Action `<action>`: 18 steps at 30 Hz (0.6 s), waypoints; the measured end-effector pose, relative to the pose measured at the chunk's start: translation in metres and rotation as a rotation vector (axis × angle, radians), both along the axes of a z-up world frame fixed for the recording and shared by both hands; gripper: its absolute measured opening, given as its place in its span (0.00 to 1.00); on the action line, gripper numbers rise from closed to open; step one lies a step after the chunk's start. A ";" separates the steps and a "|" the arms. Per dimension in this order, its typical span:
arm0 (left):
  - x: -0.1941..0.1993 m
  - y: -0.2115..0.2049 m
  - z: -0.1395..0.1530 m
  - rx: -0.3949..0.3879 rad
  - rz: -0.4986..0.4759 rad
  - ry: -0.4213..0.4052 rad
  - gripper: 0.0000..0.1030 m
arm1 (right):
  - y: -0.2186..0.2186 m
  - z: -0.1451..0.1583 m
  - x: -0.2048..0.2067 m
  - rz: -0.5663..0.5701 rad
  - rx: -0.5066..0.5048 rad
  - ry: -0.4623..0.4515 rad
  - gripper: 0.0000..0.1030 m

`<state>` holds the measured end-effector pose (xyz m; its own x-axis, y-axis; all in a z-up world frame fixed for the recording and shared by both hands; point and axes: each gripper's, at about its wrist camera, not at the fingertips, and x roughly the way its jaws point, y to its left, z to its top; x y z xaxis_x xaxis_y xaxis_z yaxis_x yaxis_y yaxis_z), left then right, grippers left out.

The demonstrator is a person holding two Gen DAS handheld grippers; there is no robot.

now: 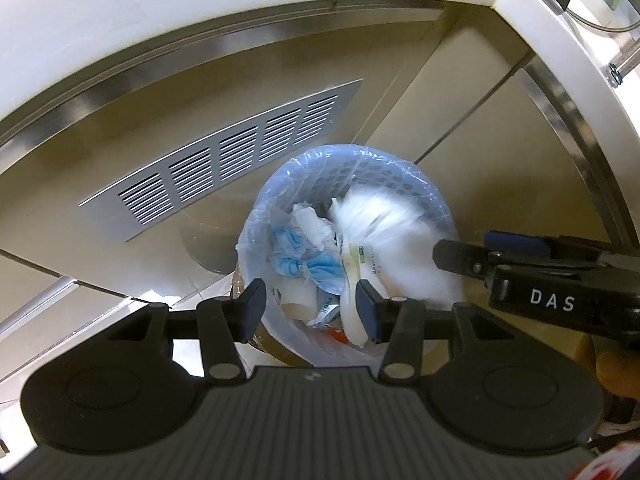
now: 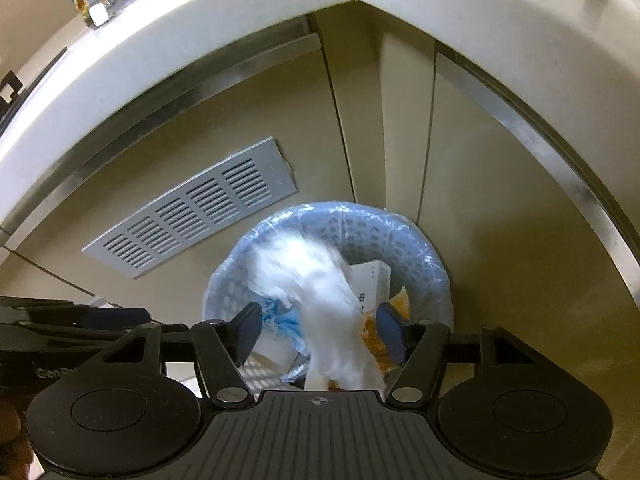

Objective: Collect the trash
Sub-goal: 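Raise both open tools from the wastebasket back over the countertop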

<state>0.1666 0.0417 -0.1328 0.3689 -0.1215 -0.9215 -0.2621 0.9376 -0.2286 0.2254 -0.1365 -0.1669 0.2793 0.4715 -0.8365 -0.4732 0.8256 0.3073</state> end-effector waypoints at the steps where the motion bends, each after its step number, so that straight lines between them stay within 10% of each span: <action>1: -0.001 0.001 0.000 0.000 0.002 0.000 0.44 | -0.001 -0.001 0.000 -0.001 -0.004 0.001 0.61; 18: -0.008 -0.002 0.014 -0.006 -0.031 -0.055 0.44 | -0.013 0.015 -0.014 -0.017 -0.032 -0.008 0.61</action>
<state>0.1588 0.0396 -0.1193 0.4146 -0.1395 -0.8992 -0.2196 0.9436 -0.2477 0.2112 -0.1495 -0.1514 0.2944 0.4396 -0.8486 -0.4611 0.8431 0.2768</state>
